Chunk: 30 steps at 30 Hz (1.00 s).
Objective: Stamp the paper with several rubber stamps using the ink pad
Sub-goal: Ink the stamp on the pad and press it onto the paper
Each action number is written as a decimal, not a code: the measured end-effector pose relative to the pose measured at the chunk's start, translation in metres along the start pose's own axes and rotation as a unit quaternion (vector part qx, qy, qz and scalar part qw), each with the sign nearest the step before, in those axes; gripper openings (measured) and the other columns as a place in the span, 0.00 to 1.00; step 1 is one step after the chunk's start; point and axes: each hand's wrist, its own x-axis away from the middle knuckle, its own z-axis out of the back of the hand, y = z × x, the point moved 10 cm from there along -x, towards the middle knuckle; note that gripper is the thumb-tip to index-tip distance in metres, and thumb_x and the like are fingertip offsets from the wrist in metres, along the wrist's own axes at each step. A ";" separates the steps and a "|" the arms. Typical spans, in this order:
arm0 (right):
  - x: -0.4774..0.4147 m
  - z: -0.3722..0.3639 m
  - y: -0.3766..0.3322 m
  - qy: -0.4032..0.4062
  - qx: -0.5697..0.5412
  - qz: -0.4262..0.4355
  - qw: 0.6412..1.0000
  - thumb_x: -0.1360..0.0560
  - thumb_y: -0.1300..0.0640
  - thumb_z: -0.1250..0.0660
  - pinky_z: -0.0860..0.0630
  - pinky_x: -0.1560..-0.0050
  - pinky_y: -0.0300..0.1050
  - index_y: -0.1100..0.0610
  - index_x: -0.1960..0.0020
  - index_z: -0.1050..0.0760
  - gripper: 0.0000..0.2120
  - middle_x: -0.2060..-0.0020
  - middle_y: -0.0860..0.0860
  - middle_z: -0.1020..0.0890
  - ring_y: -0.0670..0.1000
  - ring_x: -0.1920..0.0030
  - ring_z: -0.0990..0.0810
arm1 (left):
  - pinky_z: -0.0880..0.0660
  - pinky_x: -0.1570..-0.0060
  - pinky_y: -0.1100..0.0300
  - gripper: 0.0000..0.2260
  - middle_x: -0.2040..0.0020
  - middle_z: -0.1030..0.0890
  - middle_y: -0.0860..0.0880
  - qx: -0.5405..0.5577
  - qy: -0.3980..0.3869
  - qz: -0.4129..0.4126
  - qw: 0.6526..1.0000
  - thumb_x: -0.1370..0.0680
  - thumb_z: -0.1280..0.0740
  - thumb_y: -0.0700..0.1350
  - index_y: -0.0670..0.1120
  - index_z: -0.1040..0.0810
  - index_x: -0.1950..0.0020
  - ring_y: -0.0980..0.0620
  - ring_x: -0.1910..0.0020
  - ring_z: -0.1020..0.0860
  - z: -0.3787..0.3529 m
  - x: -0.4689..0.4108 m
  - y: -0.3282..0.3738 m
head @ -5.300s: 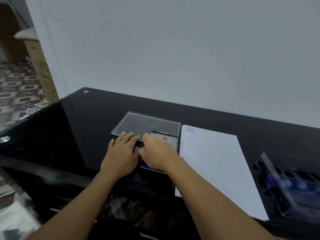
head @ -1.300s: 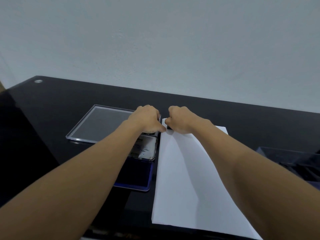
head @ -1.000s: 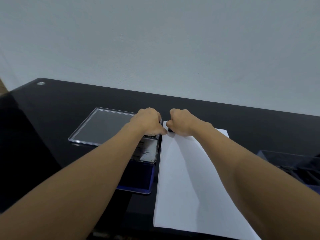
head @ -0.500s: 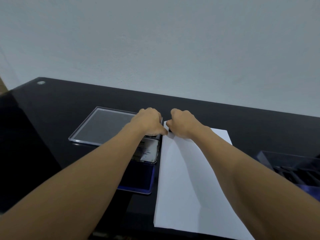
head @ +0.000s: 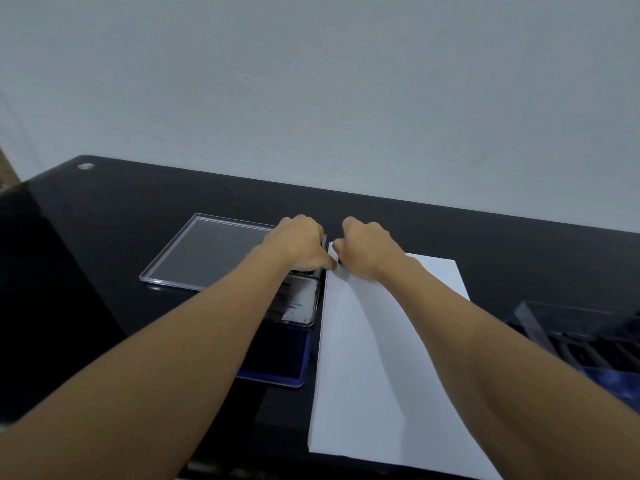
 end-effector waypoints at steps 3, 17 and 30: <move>-0.003 0.000 0.001 -0.011 -0.003 -0.004 1.000 0.19 0.54 0.42 0.32 0.67 0.47 0.55 0.56 0.36 0.09 0.61 0.54 0.27 0.52 0.65 0.30 | 0.22 0.45 0.46 0.21 0.47 0.21 0.49 -0.003 0.001 -0.002 1.000 0.32 0.23 0.57 0.46 0.18 0.45 0.45 0.42 0.26 0.000 -0.001 0.001; 0.001 -0.001 0.001 -0.012 -0.008 -0.009 1.000 0.19 0.54 0.41 0.33 0.67 0.47 0.56 0.54 0.37 0.08 0.62 0.53 0.29 0.51 0.65 0.31 | 0.22 0.45 0.46 0.21 0.48 0.21 0.49 -0.005 0.001 -0.002 1.000 0.32 0.23 0.57 0.46 0.18 0.45 0.45 0.42 0.26 0.000 -0.001 0.000; 0.004 -0.001 -0.001 -0.012 -0.007 -0.011 1.000 0.20 0.53 0.41 0.30 0.62 0.50 0.56 0.52 0.36 0.07 0.62 0.53 0.29 0.54 0.62 0.29 | 0.22 0.46 0.46 0.21 0.50 0.21 0.50 -0.009 -0.001 -0.001 1.000 0.33 0.23 0.58 0.47 0.18 0.46 0.45 0.43 0.26 0.000 -0.001 0.000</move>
